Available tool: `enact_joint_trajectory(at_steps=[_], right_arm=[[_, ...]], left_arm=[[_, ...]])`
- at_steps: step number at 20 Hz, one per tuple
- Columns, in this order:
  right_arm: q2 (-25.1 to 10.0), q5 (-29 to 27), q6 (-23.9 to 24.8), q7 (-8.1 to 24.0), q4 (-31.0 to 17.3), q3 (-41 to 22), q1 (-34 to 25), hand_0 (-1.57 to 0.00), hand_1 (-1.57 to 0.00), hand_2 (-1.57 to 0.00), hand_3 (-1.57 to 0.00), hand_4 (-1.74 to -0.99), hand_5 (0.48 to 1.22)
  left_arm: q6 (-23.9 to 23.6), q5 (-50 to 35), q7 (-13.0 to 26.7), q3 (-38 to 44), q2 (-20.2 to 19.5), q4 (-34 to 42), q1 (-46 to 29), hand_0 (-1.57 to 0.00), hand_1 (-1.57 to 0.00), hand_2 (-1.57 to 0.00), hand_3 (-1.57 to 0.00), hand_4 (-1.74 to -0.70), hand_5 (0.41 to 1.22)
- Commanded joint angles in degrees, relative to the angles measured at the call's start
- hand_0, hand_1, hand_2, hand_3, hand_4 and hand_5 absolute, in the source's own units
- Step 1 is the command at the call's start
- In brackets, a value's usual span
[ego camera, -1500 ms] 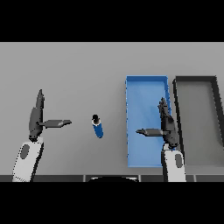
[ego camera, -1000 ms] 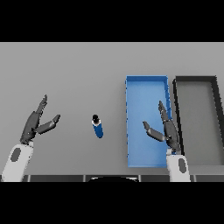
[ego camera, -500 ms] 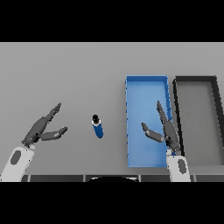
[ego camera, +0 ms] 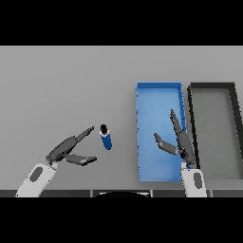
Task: Pick up the blue pipe and place it into the blue bin.
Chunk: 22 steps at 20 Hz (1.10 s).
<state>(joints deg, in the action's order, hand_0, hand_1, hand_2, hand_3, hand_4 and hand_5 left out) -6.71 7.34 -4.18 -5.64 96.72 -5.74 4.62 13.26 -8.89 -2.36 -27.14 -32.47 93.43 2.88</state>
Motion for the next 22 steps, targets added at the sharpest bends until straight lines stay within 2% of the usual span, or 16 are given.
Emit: enact_joint_trajectory(at_steps=[1,6,9,11,14,17,18,19,20,22], right_arm=[[0.1,0.4,0.1,-0.6,-0.2,-0.2,0.5,0.00,0.00,0.00,0.00,-1.263,0.617],[0.1,-0.2,0.2,1.7,1.0,0.1,0.3,0.00,0.00,0.00,0.00,-1.275,0.615],[0.0,0.1,0.1,0.5,1.2,0.0,1.7,0.00,0.00,0.00,0.00,-1.273,0.607],[0.1,-0.6,0.3,1.2,1.4,0.5,1.4,0.00,0.00,0.00,0.00,-1.274,0.603],[0.1,-0.2,0.3,0.7,0.7,0.6,1.4,0.00,0.00,0.00,0.00,-1.267,0.598],[-0.5,-0.9,-0.3,0.6,1.1,0.9,1.8,0.00,0.00,0.00,0.00,-1.267,0.600],[-0.4,-0.9,-0.2,0.7,0.7,1.0,1.5,0.00,0.00,0.00,0.00,-1.266,0.601],[0.1,-0.4,0.1,0.7,0.4,0.6,1.2,0.00,0.00,0.00,0.00,-1.261,0.600],[-0.2,-0.6,0.1,0.6,0.6,0.9,1.3,0.00,0.00,0.00,0.00,-1.260,0.600],[-0.2,-0.3,-0.2,0.0,0.2,0.6,1.4,0.00,0.00,0.00,0.00,-1.259,0.605]], left_arm=[[0.3,-0.3,-0.7,-0.4,0.6,0.4,0.0,0.00,0.00,0.00,0.00,-1.11,0.447],[0.2,1.8,0.0,-2.5,5.7,-4.7,3.4,0.00,0.00,0.00,0.00,-1.12,0.446],[0.6,1.4,1.2,-3.5,9.7,-7.7,5.6,0.00,0.00,0.00,0.00,-1.12,0.450],[0.3,2.8,1.0,-3.9,11.8,-10.9,7.7,0.00,0.00,0.00,0.00,-1.11,0.444],[-1.1,5.2,-1.3,-4.3,14.1,-14.2,10.1,0.00,0.00,0.00,0.00,-1.07,0.445],[0.1,2.9,-3.7,-3.6,16.8,-16.5,11.0,0.00,0.00,-0.02,-0.02,-1.11,0.507],[0.0,2.2,-3.5,-3.2,17.7,-17.1,11.5,0.00,-0.03,-0.11,-0.10,-1.14,0.550],[-0.2,1.3,-3.8,-2.9,18.9,-17.7,11.3,-0.02,-0.16,-0.29,-0.26,-1.21,0.607],[0.1,-0.2,-3.3,-2.2,20.0,-18.6,11.5,-0.19,-0.35,-0.48,-0.52,-1.25,0.730],[-1.4,-0.5,-3.6,-2.1,21.1,-18.1,10.2,-0.67,-0.79,-0.87,-0.88,-1.42,0.906]])
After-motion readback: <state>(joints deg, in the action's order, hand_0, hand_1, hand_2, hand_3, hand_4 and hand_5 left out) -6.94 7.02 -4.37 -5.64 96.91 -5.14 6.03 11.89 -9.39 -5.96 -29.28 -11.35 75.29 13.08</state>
